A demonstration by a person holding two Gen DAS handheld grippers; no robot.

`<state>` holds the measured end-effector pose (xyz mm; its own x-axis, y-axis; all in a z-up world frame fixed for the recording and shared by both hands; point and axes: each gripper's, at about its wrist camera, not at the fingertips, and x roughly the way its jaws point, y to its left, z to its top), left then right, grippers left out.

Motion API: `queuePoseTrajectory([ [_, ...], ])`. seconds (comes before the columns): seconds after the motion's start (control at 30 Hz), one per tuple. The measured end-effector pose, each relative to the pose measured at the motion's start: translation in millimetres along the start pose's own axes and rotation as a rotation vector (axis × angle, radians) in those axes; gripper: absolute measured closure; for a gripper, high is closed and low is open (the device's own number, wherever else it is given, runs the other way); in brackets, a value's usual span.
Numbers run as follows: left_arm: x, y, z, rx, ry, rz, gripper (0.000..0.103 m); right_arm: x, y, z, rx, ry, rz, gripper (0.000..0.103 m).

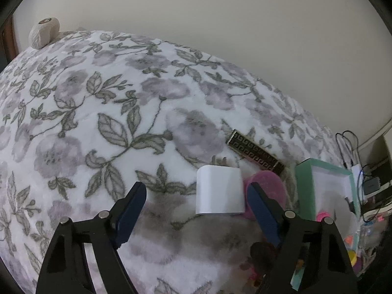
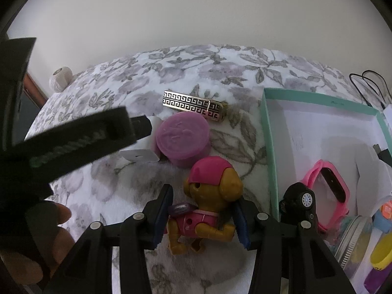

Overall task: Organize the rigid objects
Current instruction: 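Grasp the pink dog figure with the right tool while the left tool grasps the white cube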

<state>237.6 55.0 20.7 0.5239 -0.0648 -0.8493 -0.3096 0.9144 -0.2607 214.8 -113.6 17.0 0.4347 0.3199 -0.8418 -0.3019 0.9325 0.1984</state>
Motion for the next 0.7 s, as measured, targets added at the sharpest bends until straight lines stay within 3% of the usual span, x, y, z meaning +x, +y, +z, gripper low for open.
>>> queuePoseTrajectory([
  [0.17, 3, -6, -3, 0.033, 0.010, 0.014, 0.018, 1, -1, 0, -0.003, 0.001, -0.001, 0.054],
  [0.5, -2, -10, -1, 0.105, -0.019, 0.140, 0.020, 0, -1, 0, 0.001, 0.000, 0.005, 0.054],
  [0.57, -4, -8, 1, 0.090, -0.040, 0.132, 0.027, -1, -2, 0, 0.005, -0.001, 0.006, 0.054],
  [0.7, 0, -7, 0, 0.088, -0.065, 0.103, 0.029, 0, 0, -1, 0.002, -0.004, -0.002, 0.054],
])
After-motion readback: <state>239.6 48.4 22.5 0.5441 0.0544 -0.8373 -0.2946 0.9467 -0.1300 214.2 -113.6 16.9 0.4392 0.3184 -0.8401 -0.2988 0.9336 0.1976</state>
